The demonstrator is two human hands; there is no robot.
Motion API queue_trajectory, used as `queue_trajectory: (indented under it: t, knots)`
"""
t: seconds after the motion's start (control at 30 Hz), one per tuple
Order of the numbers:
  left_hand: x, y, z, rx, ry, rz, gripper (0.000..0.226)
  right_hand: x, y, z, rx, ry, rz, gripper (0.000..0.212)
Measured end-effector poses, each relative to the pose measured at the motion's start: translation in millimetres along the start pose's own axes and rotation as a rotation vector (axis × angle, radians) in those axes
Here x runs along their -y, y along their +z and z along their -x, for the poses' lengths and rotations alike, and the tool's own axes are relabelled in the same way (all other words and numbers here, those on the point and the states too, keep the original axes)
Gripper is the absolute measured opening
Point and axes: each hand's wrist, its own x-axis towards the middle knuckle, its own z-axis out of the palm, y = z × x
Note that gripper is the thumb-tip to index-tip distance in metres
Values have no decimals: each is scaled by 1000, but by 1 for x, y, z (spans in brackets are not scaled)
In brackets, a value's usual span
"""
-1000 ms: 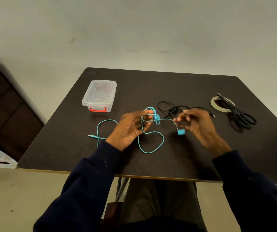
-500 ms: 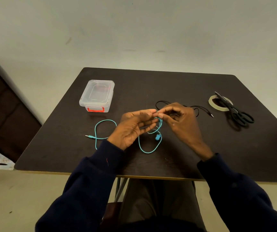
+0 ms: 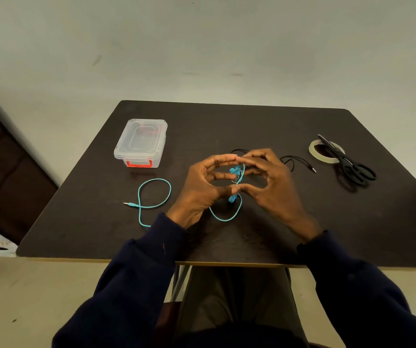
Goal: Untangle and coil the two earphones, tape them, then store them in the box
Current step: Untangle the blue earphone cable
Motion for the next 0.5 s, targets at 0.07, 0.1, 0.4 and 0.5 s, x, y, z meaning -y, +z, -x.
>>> queue_trajectory:
  t: [0.07, 0.1, 0.4, 0.5]
  knots:
    - [-1, 0, 0, -11, 28, -51, 64, -3, -1, -2, -34, -51, 109, 57]
    - [-2, -1, -1, -15, 45, -78, 62, -3, -2, -2, -49, -76, 138, 51]
    - [-13, -5, -2, -16, 123, -356, 73, -6, -12, -13, 163, -196, 109, 27]
    - [-18, -8, -1, -59, 169, -428, 75, 1, -16, -19, 248, -99, 27, 20]
